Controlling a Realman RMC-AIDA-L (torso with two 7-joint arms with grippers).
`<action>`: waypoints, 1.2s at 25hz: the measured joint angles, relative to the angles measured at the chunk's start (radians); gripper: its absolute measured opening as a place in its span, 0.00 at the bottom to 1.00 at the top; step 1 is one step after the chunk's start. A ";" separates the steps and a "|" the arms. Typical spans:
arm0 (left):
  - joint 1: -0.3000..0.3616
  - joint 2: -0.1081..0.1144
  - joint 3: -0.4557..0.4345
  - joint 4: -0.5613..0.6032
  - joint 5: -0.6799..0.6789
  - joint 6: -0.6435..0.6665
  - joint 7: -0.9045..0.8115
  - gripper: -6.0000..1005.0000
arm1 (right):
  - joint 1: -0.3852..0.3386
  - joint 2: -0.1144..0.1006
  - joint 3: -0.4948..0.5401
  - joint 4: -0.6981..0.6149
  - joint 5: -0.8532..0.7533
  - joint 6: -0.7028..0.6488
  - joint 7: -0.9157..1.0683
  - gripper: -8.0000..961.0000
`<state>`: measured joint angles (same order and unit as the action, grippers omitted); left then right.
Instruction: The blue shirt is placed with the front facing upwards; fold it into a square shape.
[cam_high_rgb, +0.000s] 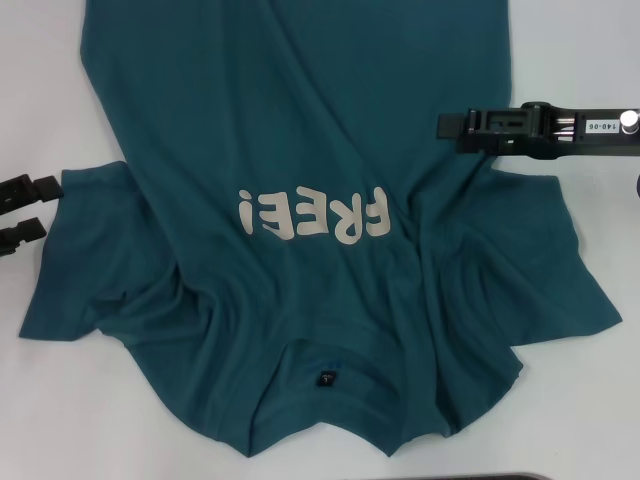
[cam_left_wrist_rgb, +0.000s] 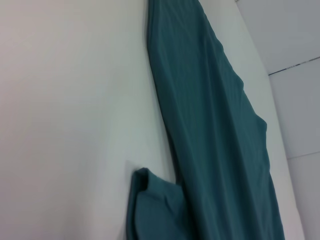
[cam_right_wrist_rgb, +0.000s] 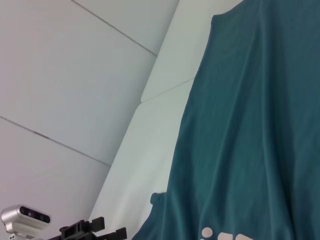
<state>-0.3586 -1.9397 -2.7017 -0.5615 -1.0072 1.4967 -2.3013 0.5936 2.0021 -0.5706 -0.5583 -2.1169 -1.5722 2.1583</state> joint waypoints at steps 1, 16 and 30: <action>0.000 0.000 0.000 0.000 0.002 -0.001 0.003 0.93 | 0.000 0.000 0.000 0.000 0.000 0.000 0.000 0.84; -0.004 0.001 0.002 0.001 0.043 -0.045 -0.002 0.80 | 0.000 0.000 0.000 0.000 0.000 -0.001 0.000 0.84; -0.016 -0.020 0.048 0.009 0.079 -0.064 -0.012 0.75 | -0.001 0.000 0.012 0.000 0.000 -0.005 0.000 0.84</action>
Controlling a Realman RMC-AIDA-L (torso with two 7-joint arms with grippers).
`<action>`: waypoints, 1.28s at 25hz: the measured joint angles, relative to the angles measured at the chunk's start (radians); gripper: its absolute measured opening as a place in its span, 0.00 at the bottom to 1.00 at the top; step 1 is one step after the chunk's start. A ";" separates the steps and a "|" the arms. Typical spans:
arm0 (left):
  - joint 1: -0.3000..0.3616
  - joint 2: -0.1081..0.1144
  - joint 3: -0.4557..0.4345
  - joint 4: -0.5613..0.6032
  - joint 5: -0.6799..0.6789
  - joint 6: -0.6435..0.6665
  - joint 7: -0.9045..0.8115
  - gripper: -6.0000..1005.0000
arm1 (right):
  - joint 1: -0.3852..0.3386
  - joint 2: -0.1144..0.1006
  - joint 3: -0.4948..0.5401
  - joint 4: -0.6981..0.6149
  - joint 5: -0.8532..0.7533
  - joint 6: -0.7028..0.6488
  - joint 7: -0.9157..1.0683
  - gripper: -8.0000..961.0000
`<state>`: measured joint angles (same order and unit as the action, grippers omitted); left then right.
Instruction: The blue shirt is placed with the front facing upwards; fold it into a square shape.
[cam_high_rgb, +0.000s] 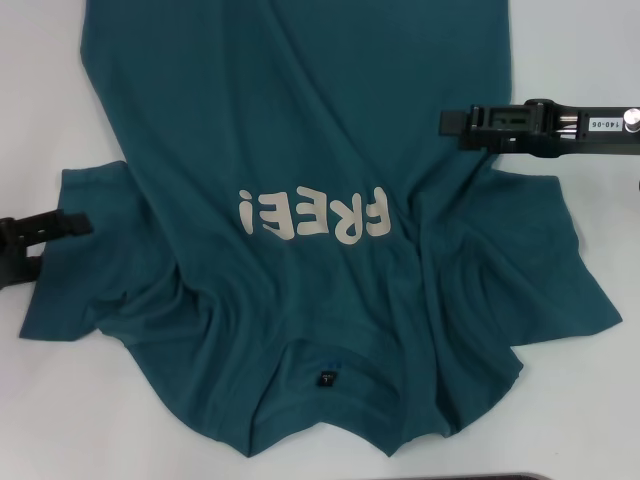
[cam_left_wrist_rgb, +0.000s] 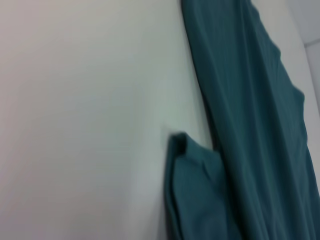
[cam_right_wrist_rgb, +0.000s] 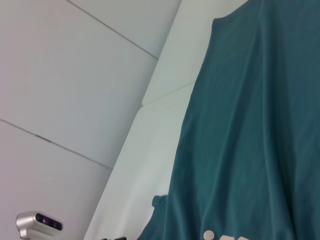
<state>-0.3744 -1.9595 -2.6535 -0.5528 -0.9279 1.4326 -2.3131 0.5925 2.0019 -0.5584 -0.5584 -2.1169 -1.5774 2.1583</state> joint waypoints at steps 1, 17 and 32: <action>-0.005 -0.003 0.012 -0.001 0.000 0.002 -0.006 0.74 | -0.001 0.000 0.001 0.000 0.000 0.000 0.000 0.84; -0.041 -0.030 0.052 -0.059 0.015 0.032 -0.092 0.56 | -0.018 -0.002 0.017 0.001 0.000 0.002 -0.002 0.84; -0.016 0.007 0.053 -0.187 0.079 0.092 -0.178 0.04 | -0.018 -0.005 0.017 0.002 0.000 -0.004 0.004 0.84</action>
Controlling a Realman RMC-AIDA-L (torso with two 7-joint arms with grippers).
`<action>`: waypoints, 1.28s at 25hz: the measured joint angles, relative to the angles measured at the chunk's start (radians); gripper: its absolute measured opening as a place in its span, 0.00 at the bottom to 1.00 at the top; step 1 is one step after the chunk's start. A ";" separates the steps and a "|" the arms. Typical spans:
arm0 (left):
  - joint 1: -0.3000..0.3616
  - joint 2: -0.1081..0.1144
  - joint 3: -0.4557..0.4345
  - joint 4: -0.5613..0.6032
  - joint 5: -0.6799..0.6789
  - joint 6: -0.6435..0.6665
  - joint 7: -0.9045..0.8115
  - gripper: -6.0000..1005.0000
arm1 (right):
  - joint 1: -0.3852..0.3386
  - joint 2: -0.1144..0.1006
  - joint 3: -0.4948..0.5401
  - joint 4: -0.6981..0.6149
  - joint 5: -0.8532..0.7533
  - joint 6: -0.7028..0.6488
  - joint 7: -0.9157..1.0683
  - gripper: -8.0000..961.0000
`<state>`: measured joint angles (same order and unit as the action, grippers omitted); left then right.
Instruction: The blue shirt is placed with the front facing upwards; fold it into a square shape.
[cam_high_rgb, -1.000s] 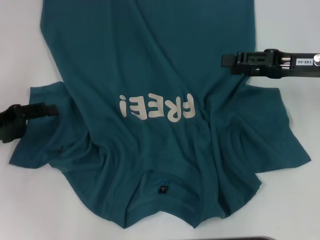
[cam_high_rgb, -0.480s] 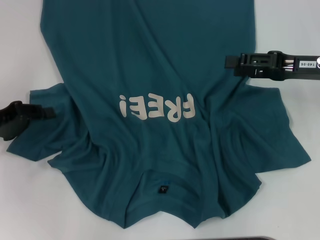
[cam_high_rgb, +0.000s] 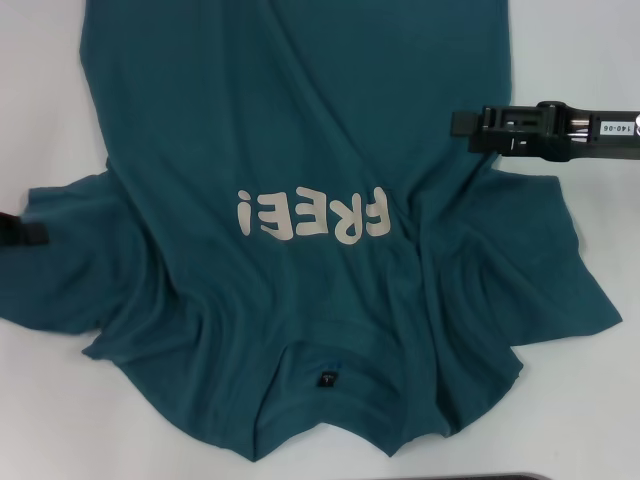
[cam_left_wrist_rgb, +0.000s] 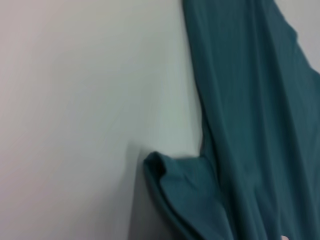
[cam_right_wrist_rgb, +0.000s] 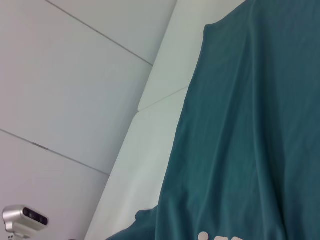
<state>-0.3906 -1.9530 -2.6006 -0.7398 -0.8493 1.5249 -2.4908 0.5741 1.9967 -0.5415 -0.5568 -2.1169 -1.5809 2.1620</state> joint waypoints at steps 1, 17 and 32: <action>-0.007 0.006 -0.003 -0.016 0.018 0.007 -0.012 0.03 | 0.000 0.000 0.000 0.000 0.000 0.000 0.000 0.84; -0.018 0.013 -0.020 -0.218 0.121 0.092 -0.152 0.03 | 0.000 -0.001 0.000 0.000 0.000 -0.007 0.006 0.84; -0.067 -0.021 0.007 -0.278 0.130 0.235 -0.224 0.07 | 0.001 0.000 -0.001 0.000 0.000 -0.008 0.015 0.84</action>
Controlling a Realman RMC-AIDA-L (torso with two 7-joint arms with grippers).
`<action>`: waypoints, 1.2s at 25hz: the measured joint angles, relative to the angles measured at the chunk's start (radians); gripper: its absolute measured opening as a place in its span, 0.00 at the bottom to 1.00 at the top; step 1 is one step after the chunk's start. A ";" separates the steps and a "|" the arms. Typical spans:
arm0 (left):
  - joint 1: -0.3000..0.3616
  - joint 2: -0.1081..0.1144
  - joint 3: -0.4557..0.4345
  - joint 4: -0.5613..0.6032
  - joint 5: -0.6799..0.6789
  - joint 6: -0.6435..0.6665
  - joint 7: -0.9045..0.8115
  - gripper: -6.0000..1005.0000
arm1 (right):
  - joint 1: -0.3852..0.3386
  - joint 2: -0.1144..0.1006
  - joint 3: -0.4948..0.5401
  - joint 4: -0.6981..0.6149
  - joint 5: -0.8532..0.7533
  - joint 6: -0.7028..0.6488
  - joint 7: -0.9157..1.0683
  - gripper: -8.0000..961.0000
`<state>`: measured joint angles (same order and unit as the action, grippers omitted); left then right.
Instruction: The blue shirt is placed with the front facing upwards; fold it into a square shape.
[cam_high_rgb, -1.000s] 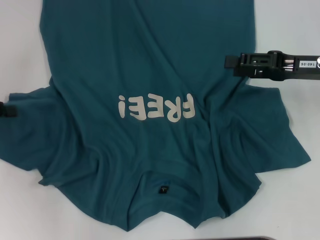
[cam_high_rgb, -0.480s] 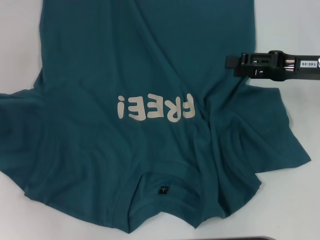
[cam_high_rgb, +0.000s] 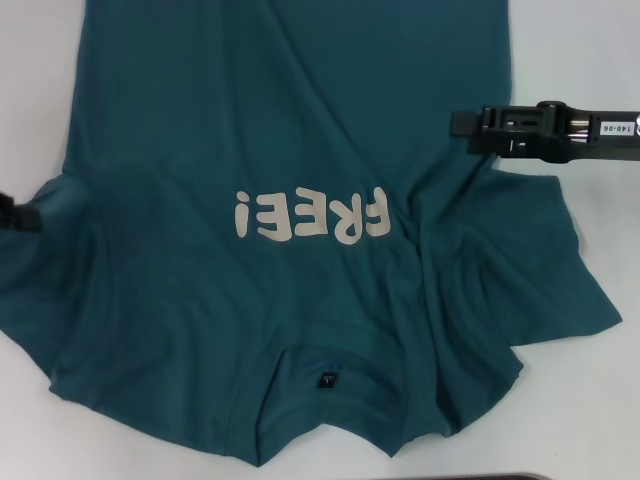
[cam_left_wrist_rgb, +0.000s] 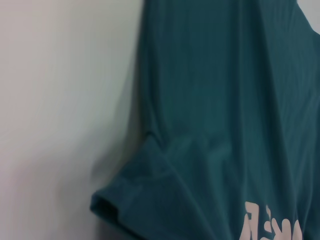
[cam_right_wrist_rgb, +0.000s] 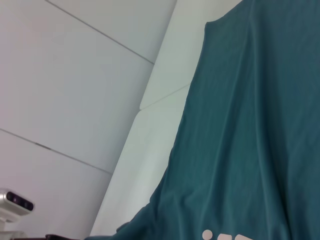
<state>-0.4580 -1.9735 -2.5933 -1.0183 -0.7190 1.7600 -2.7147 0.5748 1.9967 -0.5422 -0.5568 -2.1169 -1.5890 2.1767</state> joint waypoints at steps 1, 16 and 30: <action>-0.004 -0.011 0.009 -0.022 0.001 0.000 -0.011 0.07 | 0.000 0.000 0.000 0.000 0.000 0.000 0.000 0.84; -0.079 -0.111 0.178 -0.163 0.001 0.002 -0.110 0.11 | -0.001 0.002 0.001 0.000 0.000 0.000 0.002 0.84; -0.143 -0.134 0.194 -0.013 0.045 -0.136 -0.110 0.14 | -0.002 0.002 0.001 0.001 0.000 0.001 0.011 0.84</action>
<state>-0.6009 -2.1077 -2.3989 -1.0316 -0.6735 1.6240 -2.8247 0.5726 1.9988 -0.5414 -0.5559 -2.1169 -1.5882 2.1879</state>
